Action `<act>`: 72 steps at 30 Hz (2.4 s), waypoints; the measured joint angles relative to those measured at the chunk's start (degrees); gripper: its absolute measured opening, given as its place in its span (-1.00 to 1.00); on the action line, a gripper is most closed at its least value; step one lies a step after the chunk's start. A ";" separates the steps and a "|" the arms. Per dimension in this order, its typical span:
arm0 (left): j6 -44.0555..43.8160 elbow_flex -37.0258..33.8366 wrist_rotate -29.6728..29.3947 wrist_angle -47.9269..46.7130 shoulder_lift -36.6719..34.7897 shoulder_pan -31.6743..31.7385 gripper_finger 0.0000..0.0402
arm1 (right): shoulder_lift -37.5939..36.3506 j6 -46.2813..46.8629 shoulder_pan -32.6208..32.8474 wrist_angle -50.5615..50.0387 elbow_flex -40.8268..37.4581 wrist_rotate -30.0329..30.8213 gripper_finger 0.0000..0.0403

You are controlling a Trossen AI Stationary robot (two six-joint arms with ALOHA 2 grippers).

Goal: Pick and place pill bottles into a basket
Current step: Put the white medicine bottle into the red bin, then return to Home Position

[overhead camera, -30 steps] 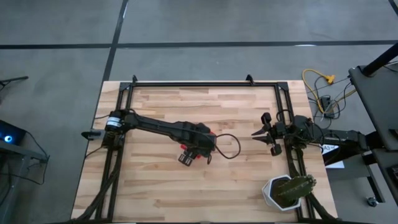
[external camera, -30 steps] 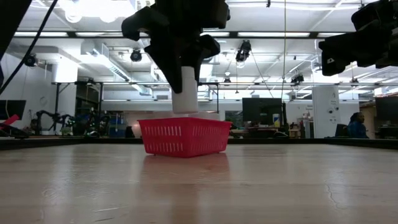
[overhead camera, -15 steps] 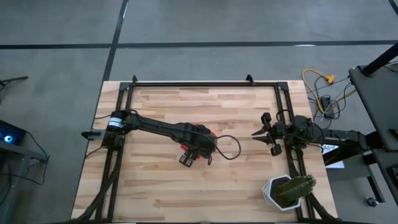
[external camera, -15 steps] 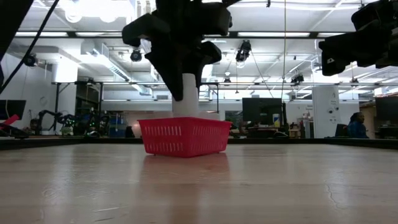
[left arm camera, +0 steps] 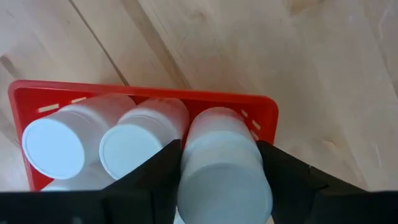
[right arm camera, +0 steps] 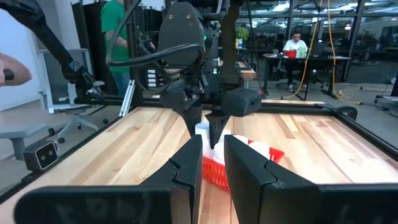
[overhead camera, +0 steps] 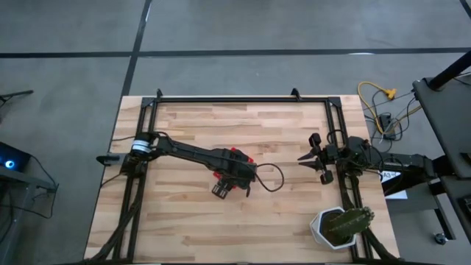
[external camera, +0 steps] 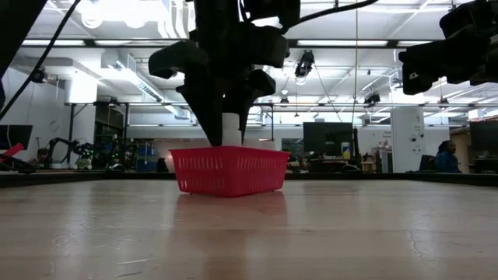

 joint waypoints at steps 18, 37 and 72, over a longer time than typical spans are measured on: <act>-0.13 0.30 0.11 0.11 -1.04 -0.31 0.23 | 0.00 0.01 0.02 -0.04 0.00 -0.02 -0.71; 0.06 -26.78 2.86 28.75 -27.64 3.49 0.24 | -0.09 0.05 0.02 0.00 0.00 -0.04 -0.71; -9.19 -87.51 5.76 84.88 -104.12 7.17 0.24 | -0.07 -0.02 0.01 -0.04 -0.02 -0.02 -0.71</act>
